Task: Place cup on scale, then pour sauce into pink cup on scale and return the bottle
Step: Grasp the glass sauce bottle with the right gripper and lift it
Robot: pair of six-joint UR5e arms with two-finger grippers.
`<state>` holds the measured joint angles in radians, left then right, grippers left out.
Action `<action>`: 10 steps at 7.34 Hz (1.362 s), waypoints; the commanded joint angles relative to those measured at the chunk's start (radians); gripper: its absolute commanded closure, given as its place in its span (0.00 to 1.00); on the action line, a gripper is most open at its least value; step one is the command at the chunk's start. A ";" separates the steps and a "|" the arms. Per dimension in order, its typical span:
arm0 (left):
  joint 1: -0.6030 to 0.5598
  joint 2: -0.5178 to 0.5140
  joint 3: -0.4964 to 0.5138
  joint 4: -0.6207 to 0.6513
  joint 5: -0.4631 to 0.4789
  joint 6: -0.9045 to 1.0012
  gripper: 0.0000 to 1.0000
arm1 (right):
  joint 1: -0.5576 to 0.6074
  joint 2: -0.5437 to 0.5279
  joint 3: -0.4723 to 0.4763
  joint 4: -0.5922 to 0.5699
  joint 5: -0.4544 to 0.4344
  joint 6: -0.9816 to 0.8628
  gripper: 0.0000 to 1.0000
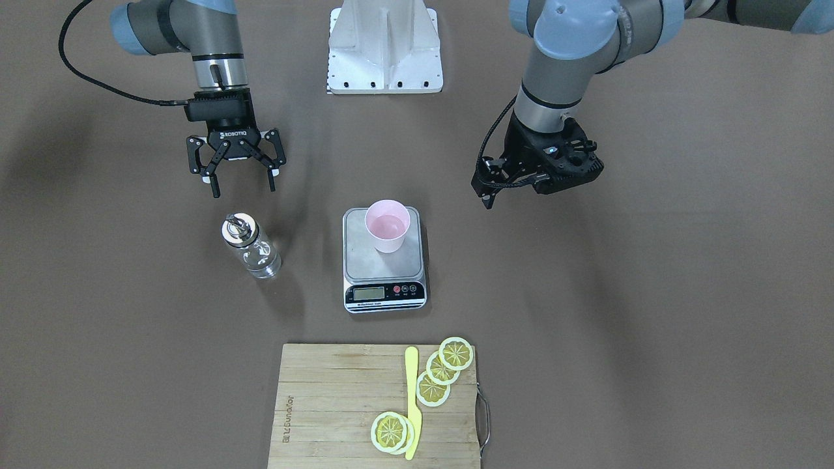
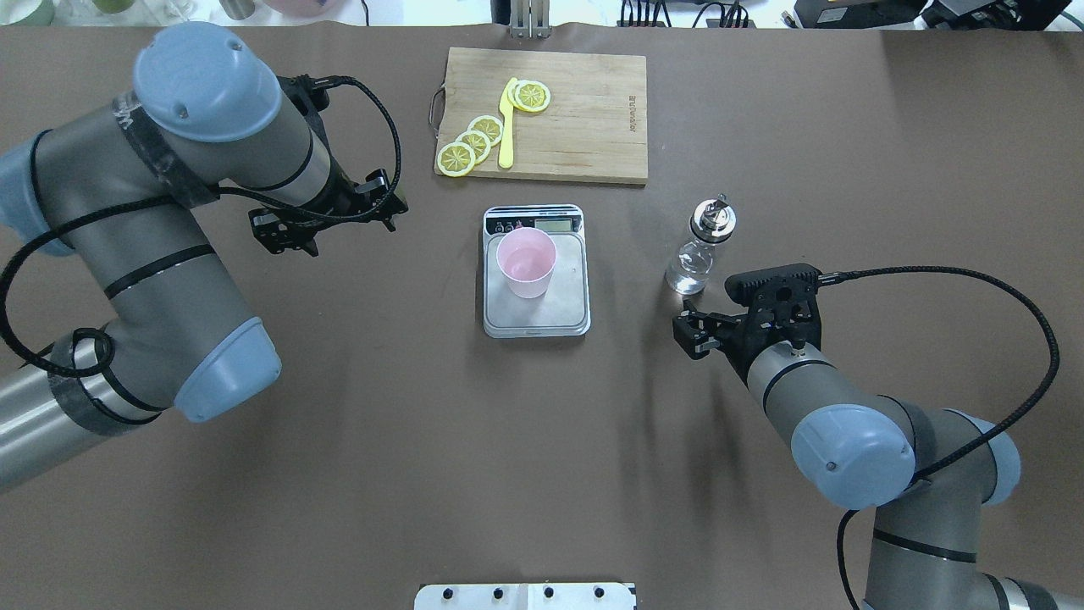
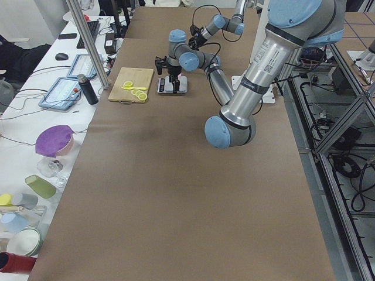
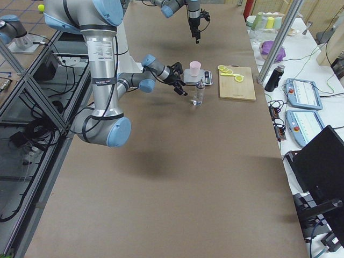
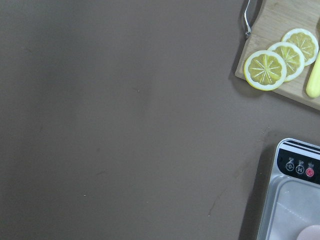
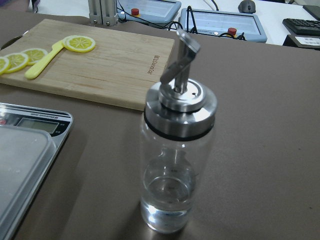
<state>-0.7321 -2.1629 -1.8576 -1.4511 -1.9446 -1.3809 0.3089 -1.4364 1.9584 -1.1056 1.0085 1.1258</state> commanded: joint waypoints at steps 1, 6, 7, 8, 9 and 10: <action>0.002 0.000 0.003 0.000 0.009 -0.001 0.02 | 0.004 -0.001 -0.062 0.077 -0.069 -0.032 0.00; 0.003 0.000 0.032 -0.008 0.021 0.000 0.02 | 0.035 0.051 -0.157 0.187 -0.083 -0.084 0.00; 0.002 0.000 0.034 -0.008 0.021 0.000 0.02 | 0.030 0.057 -0.168 0.188 -0.083 -0.077 0.00; 0.003 0.000 0.034 -0.008 0.022 0.000 0.02 | 0.030 0.060 -0.186 0.190 -0.085 -0.078 0.00; 0.003 0.000 0.038 -0.009 0.021 0.000 0.02 | 0.030 0.060 -0.196 0.191 -0.090 -0.077 0.00; 0.002 0.000 0.038 -0.009 0.021 -0.001 0.02 | 0.035 0.085 -0.205 0.202 -0.090 -0.078 0.00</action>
<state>-0.7291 -2.1630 -1.8210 -1.4597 -1.9233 -1.3809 0.3405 -1.3712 1.7664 -0.9126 0.9206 1.0481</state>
